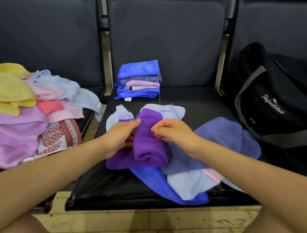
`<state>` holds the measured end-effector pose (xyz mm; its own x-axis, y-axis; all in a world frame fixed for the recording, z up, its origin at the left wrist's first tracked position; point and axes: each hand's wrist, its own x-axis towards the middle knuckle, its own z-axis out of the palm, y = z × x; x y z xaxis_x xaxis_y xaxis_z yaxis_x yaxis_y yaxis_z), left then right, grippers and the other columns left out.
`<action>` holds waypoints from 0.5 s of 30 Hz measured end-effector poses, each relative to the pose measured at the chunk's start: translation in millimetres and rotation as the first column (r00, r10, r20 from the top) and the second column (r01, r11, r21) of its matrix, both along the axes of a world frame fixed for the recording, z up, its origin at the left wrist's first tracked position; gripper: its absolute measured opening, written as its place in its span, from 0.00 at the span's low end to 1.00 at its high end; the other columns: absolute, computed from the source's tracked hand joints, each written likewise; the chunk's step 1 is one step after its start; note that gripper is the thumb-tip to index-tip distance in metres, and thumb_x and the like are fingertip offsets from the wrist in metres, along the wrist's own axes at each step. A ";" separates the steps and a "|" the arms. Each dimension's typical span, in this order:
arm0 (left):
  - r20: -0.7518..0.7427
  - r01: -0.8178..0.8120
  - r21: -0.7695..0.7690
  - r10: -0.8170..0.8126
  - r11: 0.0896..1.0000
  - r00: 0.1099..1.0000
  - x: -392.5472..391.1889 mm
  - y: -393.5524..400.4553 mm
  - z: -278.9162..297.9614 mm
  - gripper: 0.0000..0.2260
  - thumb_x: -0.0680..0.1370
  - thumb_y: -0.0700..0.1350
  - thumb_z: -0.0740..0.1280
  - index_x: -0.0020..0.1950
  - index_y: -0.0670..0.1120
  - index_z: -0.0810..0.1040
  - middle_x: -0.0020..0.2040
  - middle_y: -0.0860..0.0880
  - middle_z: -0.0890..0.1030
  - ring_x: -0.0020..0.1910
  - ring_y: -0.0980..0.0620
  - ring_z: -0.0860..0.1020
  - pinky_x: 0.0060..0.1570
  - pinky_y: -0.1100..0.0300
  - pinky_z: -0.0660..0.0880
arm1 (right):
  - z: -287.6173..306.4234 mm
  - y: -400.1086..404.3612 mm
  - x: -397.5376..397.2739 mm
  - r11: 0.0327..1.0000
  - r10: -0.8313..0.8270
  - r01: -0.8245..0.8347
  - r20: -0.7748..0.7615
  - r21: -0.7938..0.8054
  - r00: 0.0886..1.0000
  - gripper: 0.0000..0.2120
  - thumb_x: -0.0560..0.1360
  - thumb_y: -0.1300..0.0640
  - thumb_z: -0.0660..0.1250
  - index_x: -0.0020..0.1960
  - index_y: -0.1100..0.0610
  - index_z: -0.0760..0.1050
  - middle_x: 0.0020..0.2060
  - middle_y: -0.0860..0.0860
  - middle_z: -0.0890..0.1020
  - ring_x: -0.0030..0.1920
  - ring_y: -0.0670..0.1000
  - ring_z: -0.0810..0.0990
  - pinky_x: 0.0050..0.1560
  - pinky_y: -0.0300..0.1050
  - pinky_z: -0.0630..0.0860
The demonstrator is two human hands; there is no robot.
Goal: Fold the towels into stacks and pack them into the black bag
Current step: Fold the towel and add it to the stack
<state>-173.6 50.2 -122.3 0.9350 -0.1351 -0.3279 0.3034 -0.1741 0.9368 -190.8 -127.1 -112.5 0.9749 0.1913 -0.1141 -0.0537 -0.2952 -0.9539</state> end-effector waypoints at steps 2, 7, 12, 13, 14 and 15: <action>0.025 -0.001 0.032 0.000 0.999 1.000 -2.3 -3.4 -0.5 0.13 0.82 0.46 0.61 0.60 0.40 0.78 0.56 0.41 0.82 0.49 0.47 0.81 0.47 0.57 0.78 | -6.9 -2.4 5.0 0.994 -0.108 0.108 -0.005 -0.009 0.994 0.05 0.75 0.64 0.68 0.44 0.55 0.76 0.38 0.51 0.78 0.40 0.48 0.76 0.43 0.39 0.75; 0.059 -0.073 0.006 0.073 0.997 0.996 -0.2 -4.1 5.4 0.13 0.80 0.45 0.59 0.58 0.41 0.78 0.57 0.41 0.81 0.58 0.41 0.79 0.62 0.44 0.74 | -15.3 -2.7 8.8 0.990 -0.131 0.123 -0.132 -0.072 0.982 0.11 0.73 0.54 0.72 0.52 0.55 0.74 0.39 0.51 0.78 0.39 0.48 0.78 0.39 0.42 0.78; 0.244 -0.232 0.036 0.216 0.972 0.945 4.5 4.9 11.2 0.09 0.78 0.45 0.59 0.39 0.48 0.73 0.43 0.47 0.76 0.44 0.48 0.73 0.48 0.52 0.69 | -3.0 6.4 9.4 0.992 -0.126 0.126 -0.031 0.003 0.992 0.17 0.75 0.51 0.71 0.58 0.58 0.73 0.35 0.49 0.77 0.33 0.46 0.77 0.34 0.39 0.74; 0.288 -0.264 0.069 0.234 0.962 0.928 4.6 7.8 11.0 0.10 0.79 0.44 0.57 0.38 0.48 0.71 0.40 0.48 0.73 0.41 0.51 0.70 0.44 0.54 0.67 | -1.8 9.0 9.5 0.993 -0.118 0.118 -0.019 -0.007 0.993 0.17 0.74 0.50 0.71 0.58 0.58 0.73 0.33 0.48 0.77 0.32 0.45 0.76 0.33 0.39 0.74; 0.327 -0.288 0.124 0.235 0.950 0.915 4.2 11.2 9.8 0.10 0.79 0.43 0.56 0.38 0.46 0.70 0.39 0.49 0.71 0.38 0.52 0.68 0.40 0.56 0.65 | -1.4 12.2 9.2 0.994 -0.105 0.105 -0.014 -0.029 0.994 0.17 0.74 0.50 0.71 0.57 0.58 0.74 0.32 0.48 0.77 0.31 0.44 0.76 0.33 0.39 0.74; 0.357 -0.304 0.193 0.222 0.933 0.908 3.3 15.3 8.2 0.10 0.80 0.42 0.55 0.40 0.45 0.70 0.39 0.49 0.71 0.37 0.53 0.67 0.38 0.57 0.64 | -1.8 15.0 8.8 0.994 -0.091 0.090 -0.017 -0.061 0.996 0.15 0.74 0.49 0.71 0.54 0.57 0.74 0.31 0.48 0.78 0.31 0.44 0.76 0.33 0.39 0.74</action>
